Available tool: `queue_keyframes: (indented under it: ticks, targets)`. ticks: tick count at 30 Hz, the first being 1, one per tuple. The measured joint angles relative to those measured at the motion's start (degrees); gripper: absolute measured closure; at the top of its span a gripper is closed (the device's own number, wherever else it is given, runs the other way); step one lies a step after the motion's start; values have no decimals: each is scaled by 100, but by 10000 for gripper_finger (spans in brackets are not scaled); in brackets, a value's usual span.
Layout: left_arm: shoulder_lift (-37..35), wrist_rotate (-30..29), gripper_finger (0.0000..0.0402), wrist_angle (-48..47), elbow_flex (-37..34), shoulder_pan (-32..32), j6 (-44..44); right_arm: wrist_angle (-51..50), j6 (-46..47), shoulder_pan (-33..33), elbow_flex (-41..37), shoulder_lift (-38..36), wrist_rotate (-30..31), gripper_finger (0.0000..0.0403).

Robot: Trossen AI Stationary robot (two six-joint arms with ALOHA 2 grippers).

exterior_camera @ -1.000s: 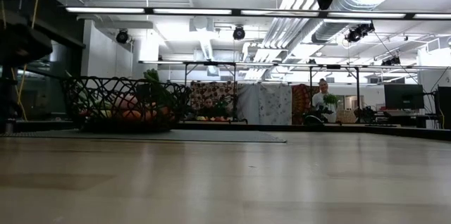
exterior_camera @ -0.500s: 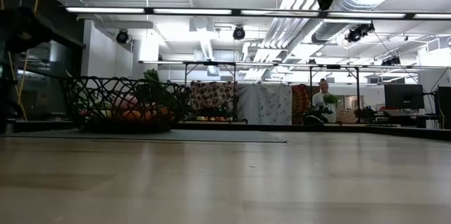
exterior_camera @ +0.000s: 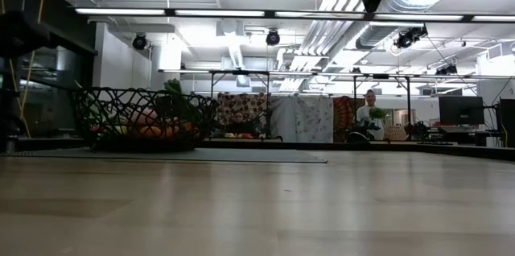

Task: Build produce basket
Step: Put the black mangosteen into the black basket

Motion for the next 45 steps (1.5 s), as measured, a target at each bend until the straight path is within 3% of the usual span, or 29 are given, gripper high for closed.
queue_keyframes:
  ticks: [11, 28, 45]
  targets:
    - [475, 2, 191, 350, 0, 0, -16, -28, 3, 0, 0, 0, 22, 160]
    - [588, -19, 281, 416, 0, -78, 15, -31, 3, 0, 0, 0, 22, 160]
    - [588, 305, 273, 420, 0, -221, 19, -31, 3, 0, 0, 0, 26, 160]
